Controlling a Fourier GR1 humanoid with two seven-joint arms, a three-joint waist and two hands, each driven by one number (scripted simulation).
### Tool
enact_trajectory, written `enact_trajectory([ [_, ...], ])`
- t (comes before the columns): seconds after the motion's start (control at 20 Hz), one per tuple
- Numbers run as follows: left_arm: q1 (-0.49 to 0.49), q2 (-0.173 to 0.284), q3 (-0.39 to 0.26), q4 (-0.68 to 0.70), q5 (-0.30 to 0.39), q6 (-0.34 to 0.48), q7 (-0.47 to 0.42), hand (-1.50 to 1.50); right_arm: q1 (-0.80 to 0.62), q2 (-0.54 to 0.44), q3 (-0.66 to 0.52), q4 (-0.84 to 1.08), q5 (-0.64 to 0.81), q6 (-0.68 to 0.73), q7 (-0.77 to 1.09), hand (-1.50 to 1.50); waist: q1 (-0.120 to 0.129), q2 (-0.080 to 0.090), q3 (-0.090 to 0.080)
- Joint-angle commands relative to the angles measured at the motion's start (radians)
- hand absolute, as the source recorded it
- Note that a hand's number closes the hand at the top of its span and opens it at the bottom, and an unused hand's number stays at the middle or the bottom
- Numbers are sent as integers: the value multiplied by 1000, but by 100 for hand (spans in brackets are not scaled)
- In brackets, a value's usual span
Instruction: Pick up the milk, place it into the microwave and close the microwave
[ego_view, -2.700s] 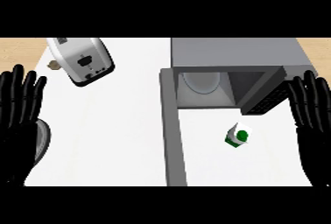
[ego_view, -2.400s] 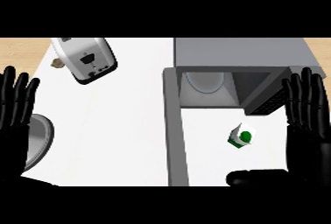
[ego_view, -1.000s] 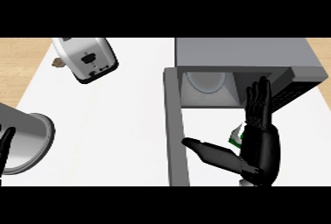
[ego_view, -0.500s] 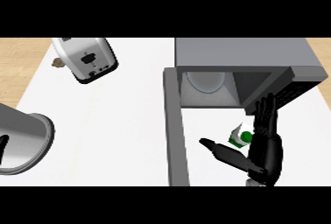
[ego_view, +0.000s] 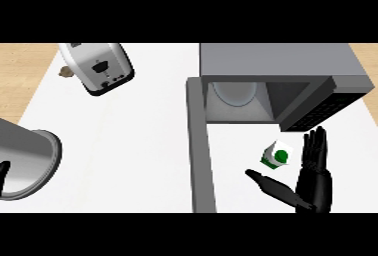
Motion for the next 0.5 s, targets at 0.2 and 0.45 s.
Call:
enact_trajectory([
  [0.2,128,-8,-81,-26,-20,2,-91,-150,-61,18,-70,175,-34,54,-117,-150,7,0,0],
  [0.45,73,-8,30,-14,46,-70,-17,-150,-53,18,-71,265,-12,87,-210,-150,4,0,0],
])
